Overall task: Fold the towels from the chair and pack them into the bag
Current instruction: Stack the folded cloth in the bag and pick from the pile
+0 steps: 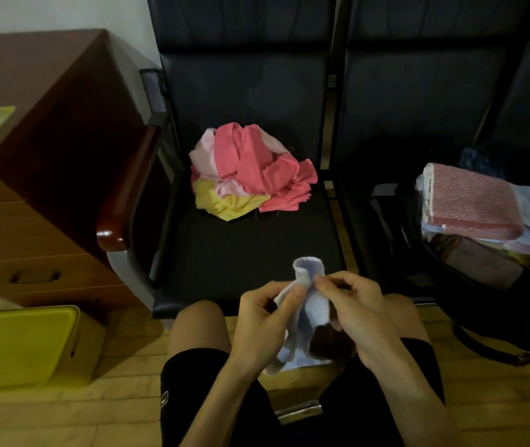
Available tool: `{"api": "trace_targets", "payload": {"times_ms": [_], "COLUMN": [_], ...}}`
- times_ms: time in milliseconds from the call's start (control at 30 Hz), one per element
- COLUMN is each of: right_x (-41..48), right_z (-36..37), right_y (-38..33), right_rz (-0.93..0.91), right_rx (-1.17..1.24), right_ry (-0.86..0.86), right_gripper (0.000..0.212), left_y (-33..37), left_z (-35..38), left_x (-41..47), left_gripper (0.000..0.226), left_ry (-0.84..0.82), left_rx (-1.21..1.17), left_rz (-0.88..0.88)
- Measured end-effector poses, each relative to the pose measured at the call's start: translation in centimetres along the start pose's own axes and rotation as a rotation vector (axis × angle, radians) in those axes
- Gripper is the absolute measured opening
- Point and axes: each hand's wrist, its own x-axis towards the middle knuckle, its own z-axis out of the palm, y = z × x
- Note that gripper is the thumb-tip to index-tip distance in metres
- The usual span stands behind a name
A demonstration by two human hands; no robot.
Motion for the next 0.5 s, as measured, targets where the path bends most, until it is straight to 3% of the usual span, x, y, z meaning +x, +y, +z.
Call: {"api": "trace_targets", "payload": {"times_ms": [233,333,400,500], "right_x": [-0.4,-0.3,-0.4,-0.4], "right_z": [0.1,-0.1,0.0,0.2], "right_y": [0.0,0.0,-0.2,-0.3], "right_rz": [0.011,0.002,0.005,0.067], "right_rx": [0.073,0.101,0.099,0.175], "right_ry": [0.018,0.025,0.016,-0.048], "right_gripper": [0.012,0.012,0.012,0.015], "left_y": [-1.3,-1.2,-1.2,-1.4], "left_z": [-0.3,-0.5,-0.4,-0.3], "left_x": [0.2,0.2,0.3,0.6], "left_gripper": [0.015,0.031,0.038,0.021], "left_ry": [-0.076,-0.162,-0.146,-0.045], "left_rx": [0.078,0.067,0.113,0.221], "left_rz": [0.006,0.016,0.038,0.114]}}
